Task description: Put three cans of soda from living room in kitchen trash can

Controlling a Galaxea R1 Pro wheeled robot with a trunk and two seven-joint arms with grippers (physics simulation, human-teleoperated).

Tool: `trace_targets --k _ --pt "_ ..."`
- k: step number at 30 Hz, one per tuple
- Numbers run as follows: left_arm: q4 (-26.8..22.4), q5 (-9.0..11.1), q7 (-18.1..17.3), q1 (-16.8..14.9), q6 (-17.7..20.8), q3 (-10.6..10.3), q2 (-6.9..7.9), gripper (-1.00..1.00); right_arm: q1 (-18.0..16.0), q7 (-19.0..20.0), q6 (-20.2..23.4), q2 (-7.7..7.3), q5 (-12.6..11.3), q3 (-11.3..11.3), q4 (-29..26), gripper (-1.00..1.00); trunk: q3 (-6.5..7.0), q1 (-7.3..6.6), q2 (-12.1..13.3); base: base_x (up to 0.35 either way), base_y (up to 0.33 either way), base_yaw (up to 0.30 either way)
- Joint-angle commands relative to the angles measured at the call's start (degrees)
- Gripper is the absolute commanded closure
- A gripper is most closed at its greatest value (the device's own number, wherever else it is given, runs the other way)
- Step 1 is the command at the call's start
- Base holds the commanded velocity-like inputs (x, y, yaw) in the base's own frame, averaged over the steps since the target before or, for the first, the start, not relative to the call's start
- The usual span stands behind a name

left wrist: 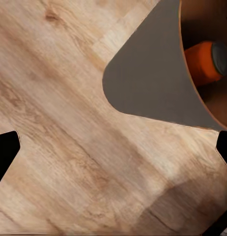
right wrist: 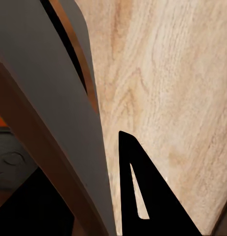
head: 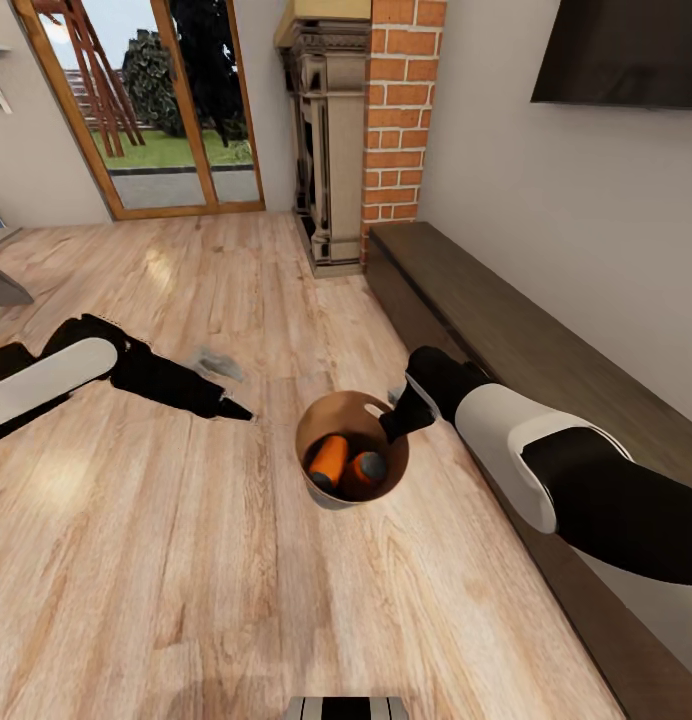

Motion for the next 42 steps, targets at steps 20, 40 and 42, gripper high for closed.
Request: trace_targets --k 20,40,42 --pt "2.01 -1.87 11.33 14.61 -13.72 4.2 10.92 -1.0 -0.02 -0.01 0.13 0.01 -0.71 -0.77 1.53 1.0 0.0 0.0 0.0 0.0 0.0 0.0" --pt "7.64 -1.86 12.26 17.84 -18.68 4.16 10.77 -1.0 1.83 -4.94 0.13 0.01 -0.62 -0.45 3.11 1.0 0.0 0.0 0.0 -0.133 0.118 0.077" --pt "7.65 -1.86 12.32 17.85 -18.69 4.16 10.75 -1.0 2.03 -6.09 0.13 0.01 -0.7 -0.6 3.14 1.0 0.0 0.0 0.0 -0.233 0.199 0.248"
